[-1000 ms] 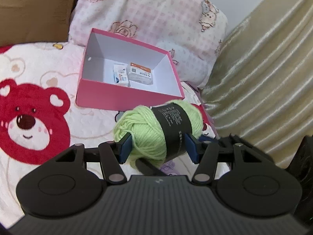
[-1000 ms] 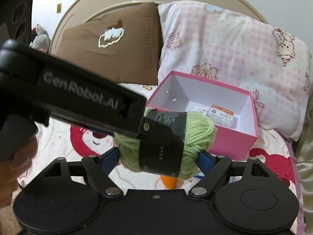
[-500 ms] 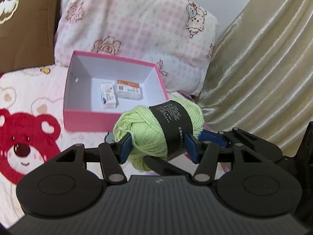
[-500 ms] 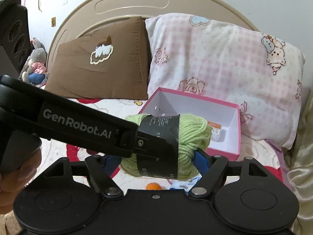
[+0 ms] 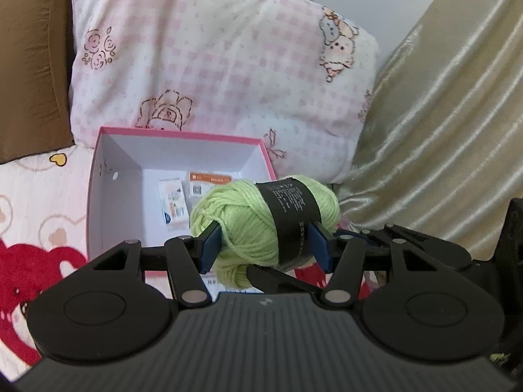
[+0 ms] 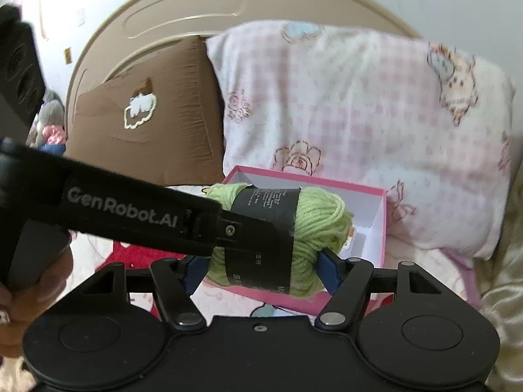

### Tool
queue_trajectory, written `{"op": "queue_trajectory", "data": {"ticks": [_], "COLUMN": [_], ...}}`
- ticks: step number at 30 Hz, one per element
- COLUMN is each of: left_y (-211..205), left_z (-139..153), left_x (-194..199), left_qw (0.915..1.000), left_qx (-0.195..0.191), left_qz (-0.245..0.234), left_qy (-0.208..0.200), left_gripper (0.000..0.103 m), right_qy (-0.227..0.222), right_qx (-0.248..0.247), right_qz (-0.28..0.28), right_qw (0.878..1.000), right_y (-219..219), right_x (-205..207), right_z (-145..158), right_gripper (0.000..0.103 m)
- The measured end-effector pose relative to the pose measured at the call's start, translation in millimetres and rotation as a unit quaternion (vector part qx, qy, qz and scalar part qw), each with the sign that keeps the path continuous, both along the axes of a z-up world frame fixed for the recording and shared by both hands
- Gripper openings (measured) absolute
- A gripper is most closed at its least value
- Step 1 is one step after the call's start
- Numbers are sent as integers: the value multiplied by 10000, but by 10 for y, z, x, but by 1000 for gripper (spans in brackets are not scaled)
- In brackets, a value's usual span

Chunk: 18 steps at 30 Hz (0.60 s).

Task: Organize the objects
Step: 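Carry the yarn ball with the left tool into the pink box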

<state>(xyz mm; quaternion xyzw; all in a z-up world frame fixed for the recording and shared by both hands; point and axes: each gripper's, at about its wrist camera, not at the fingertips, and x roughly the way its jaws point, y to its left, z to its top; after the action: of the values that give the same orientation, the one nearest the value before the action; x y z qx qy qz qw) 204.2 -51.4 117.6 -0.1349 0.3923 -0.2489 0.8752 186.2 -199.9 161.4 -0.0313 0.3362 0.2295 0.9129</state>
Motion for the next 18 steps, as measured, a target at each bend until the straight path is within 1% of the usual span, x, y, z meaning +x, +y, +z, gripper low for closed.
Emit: {"op": "queue_trajectory", "data": {"ticks": [3,5,8,11,14,18], "left_y": [-21,-16,-19,-47,-95,-160], "left_z": [-115,-231,-453,-680,-865,-1050], "left_x": [214,357,539,683,742,794], "left_qw": [9999,9994,9979,9966,9958,9962], "left_qx": [-76,-206,-426,-510,-424,-322], "left_qz": [22,130,271,309,398,456], "left_qy": [99,261,406,563,705,673], "left_gripper": [55,55,55,55,55,55], "right_qy": [118,187,353,462,475,504], "right_qx": [0,-60,-115,-163,-203,-169], "right_qz": [5,13,11,-35,-33,-17], "right_qw": [9999,9998,9993,9988,9987,9986], "right_y": [-27,-27,-43,-41,-34,-48], "right_x": [221,352,573,732,806,869], "right_z": [-42,-92,-227,-412,-609,-821], "right_gripper": [72,72,72,72,72,72]}}
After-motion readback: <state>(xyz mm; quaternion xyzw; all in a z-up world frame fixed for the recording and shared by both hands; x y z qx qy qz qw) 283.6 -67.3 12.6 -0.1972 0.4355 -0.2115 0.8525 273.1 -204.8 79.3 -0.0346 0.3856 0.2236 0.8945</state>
